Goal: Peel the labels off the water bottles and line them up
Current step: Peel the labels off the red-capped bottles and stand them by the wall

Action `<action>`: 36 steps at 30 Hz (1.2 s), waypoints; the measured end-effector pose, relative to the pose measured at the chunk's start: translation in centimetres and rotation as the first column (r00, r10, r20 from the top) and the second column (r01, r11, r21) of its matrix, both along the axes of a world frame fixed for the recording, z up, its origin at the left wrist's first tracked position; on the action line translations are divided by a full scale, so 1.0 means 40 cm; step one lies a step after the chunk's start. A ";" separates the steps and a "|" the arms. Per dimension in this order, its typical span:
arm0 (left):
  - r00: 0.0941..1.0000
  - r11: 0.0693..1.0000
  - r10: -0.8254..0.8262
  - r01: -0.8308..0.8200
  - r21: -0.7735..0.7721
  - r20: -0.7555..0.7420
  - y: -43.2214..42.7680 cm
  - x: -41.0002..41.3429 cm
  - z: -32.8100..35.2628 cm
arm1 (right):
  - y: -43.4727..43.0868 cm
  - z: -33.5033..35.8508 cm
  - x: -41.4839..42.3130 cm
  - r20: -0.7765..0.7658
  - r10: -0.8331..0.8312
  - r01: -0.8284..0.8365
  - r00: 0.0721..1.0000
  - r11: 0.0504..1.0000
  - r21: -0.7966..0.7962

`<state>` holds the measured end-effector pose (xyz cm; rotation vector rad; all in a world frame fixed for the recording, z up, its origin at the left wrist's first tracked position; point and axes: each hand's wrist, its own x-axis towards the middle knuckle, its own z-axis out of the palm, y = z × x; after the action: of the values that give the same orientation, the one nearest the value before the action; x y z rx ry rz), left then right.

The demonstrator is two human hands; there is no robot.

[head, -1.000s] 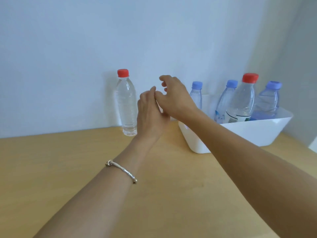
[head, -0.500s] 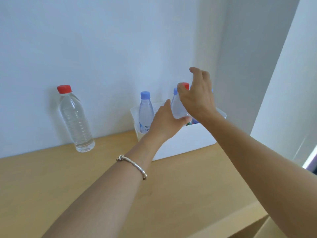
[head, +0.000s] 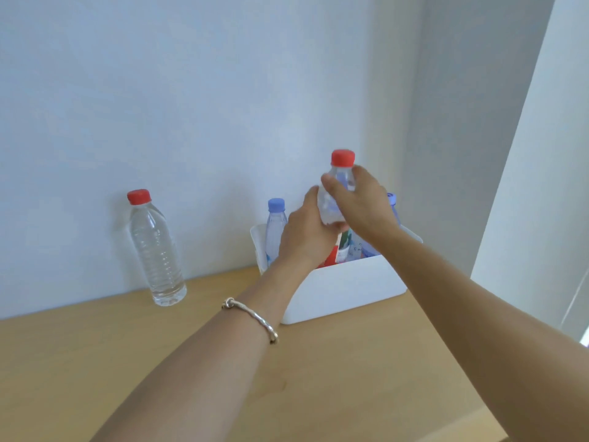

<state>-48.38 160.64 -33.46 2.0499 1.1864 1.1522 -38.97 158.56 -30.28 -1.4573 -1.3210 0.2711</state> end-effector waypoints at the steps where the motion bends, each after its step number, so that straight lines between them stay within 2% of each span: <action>1: 0.999 0.999 -0.004 0.003 0.038 0.040 -0.007 -0.011 0.025 | -0.007 0.026 -0.014 0.001 -0.001 0.001 1.000 0.999 0.043; 3: 0.994 0.996 -0.007 -0.002 0.085 0.107 -0.018 -0.042 0.063 | -0.017 0.070 -0.047 0.007 0.013 -0.014 1.000 0.992 0.126; 6: 0.984 0.998 -0.014 0.001 0.070 0.175 -0.028 -0.101 0.088 | -0.020 0.101 -0.103 -0.011 0.053 -0.049 0.999 0.978 0.202; 11: 0.980 0.998 -0.045 0.037 0.048 0.192 -0.055 -0.236 0.098 | -0.012 0.112 -0.195 -0.113 0.143 -0.112 0.983 0.962 0.247; 13: 0.983 0.998 -0.059 0.057 0.012 0.175 -0.066 -0.294 0.078 | -0.013 0.104 -0.236 -0.123 0.201 -0.166 0.972 0.955 0.247; 17: 0.966 0.991 -0.089 0.110 -0.074 0.242 -0.085 -0.388 0.006 | -0.012 0.045 -0.328 -0.116 0.323 -0.296 0.939 0.934 0.202; 22: 0.936 0.986 0.047 0.011 -0.163 0.350 -0.101 -0.478 -0.111 | 0.020 -0.087 -0.430 -0.142 0.427 -0.420 0.893 0.904 0.077; 30: 0.883 0.982 0.164 -0.105 -0.155 0.440 -0.080 -0.565 -0.211 | 0.030 -0.240 -0.464 -0.267 0.647 -0.671 0.714 0.741 -0.001; 36: 0.919 0.990 0.067 -0.014 -0.139 0.388 -0.062 -0.567 -0.251 | 0.032 -0.341 -0.467 -0.390 0.706 -0.770 0.591 0.639 -0.011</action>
<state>-71.05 158.15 -43.50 1.6026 1.0747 1.3843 -57.65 159.82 -43.91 -0.8346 -1.5667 1.1890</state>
